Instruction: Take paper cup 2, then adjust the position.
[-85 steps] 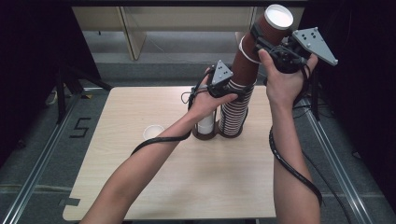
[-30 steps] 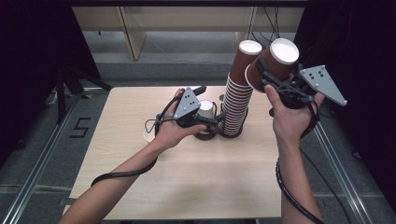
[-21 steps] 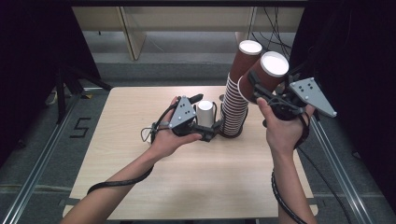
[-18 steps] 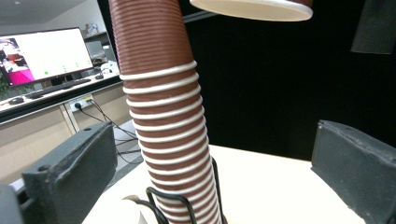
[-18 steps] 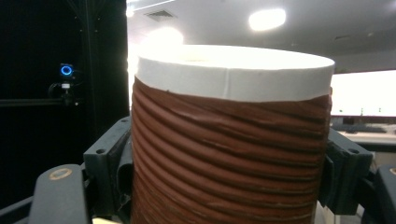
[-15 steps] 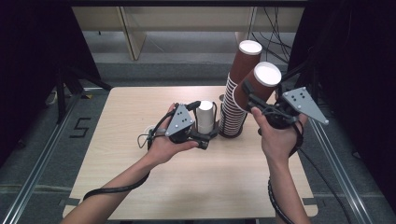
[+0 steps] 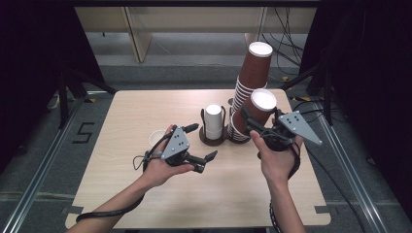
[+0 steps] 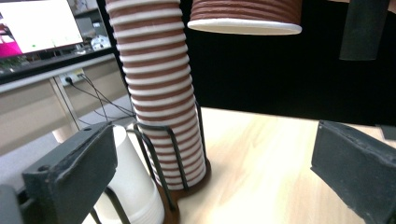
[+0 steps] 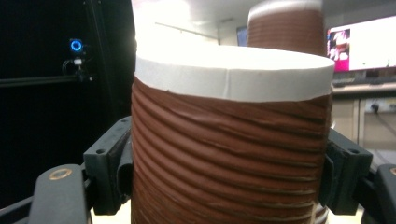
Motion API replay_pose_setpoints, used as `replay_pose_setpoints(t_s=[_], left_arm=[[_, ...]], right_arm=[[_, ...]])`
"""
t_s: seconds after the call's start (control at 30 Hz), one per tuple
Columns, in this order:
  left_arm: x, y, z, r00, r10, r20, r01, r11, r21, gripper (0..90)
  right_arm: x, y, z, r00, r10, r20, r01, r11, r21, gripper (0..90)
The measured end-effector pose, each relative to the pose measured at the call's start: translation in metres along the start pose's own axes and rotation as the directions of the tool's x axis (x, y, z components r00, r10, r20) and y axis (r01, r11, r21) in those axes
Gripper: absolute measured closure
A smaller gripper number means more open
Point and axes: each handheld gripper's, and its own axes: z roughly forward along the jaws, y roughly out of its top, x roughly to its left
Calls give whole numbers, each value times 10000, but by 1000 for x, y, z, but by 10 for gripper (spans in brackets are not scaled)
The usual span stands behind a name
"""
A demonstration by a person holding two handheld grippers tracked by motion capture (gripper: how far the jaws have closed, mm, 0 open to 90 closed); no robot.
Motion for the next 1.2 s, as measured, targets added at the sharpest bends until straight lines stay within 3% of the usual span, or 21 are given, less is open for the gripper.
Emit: replay_pose_setpoints(t_s=[0.07, 0.17, 0.33, 0.5, 0.6, 0.7, 0.73, 0.8, 0.83, 0.97, 1.0, 1.03, 1.07, 1.13, 1.17, 1.2], left_arm=[[-3, -5, -1, 9999, 64, 111, -65, 9999, 100, 0], [-7, -12, -4, 9993, -214, 306, 211, 9997, 109, 0], [-13, -19, -7, 9988, -187, 444, 177, 9996, 226, 0], [-14, -29, -9, 9991, -203, 359, 189, 9991, 370, 0], [-13, -30, -10, 9997, -72, 221, 64, 9993, 362, 0], [-12, -32, -10, 9999, -60, 153, 55, 9994, 332, 0], [-12, -33, -9, 9999, 18, 114, -21, 9995, 314, 0], [-12, -34, -8, 10000, 51, 65, -54, 9994, 332, 0], [-12, -35, -7, 10000, 64, 61, -66, 9995, 313, 0], [-12, -38, -4, 9999, 97, 143, -101, 9995, 305, 0], [-12, -39, -2, 9998, 99, 148, -103, 9994, 321, 0], [-11, -40, -1, 9998, 123, 162, -128, 9994, 312, 0], [-11, -40, 0, 9998, 119, 165, -124, 9995, 299, 0], [-11, -41, 3, 9996, 174, 207, -179, 9996, 219, 3], [-11, -41, 4, 9996, 162, 227, -166, 9997, 180, 5], [-12, -40, 5, 9995, 124, 276, -128, 9998, 160, 4]], right_arm=[[3, -8, 0, 9999, 63, -133, -61, 9998, 168, 215], [6, -22, 0, 9989, 360, -292, -349, 9986, 398, 216], [9, -37, 3, 9964, 764, -354, -733, 9940, 816, 215], [13, -44, 5, 9967, 665, -457, -623, 9941, 892, 216], [16, -48, 6, 9934, 1046, -464, -999, 9907, 928, 215], [15, -51, 9, 9933, 1061, -463, -1008, 9894, 1048, 215], [16, -52, 10, 9893, 1386, -455, -1327, 9845, 1149, 215], [13, -55, 12, 9876, 1541, -312, -1499, 9826, 1101, 216], [12, -58, 12, 9770, 2129, -147, -2094, 9696, 1267, 215], [8, -67, 13, 9525, 3044, 36, -3012, 9406, 1568, 215], [5, -69, 13, 9565, 2917, 36, -2888, 9450, 1534, 216], [3, -71, 13, 9522, 3053, 103, -3029, 9393, 1613, 216], [1, -72, 13, 9455, 3256, 70, -3224, 9327, 1616, 215], [-2, -73, 13, 9230, 3847, 89, -3805, 9090, 1702, 216], [-6, -74, 13, 9230, 3848, 107, -3811, 9094, 1666, 215], [-6, -74, 13, 9095, 4157, 31, -4101, 8960, 1705, 215]])
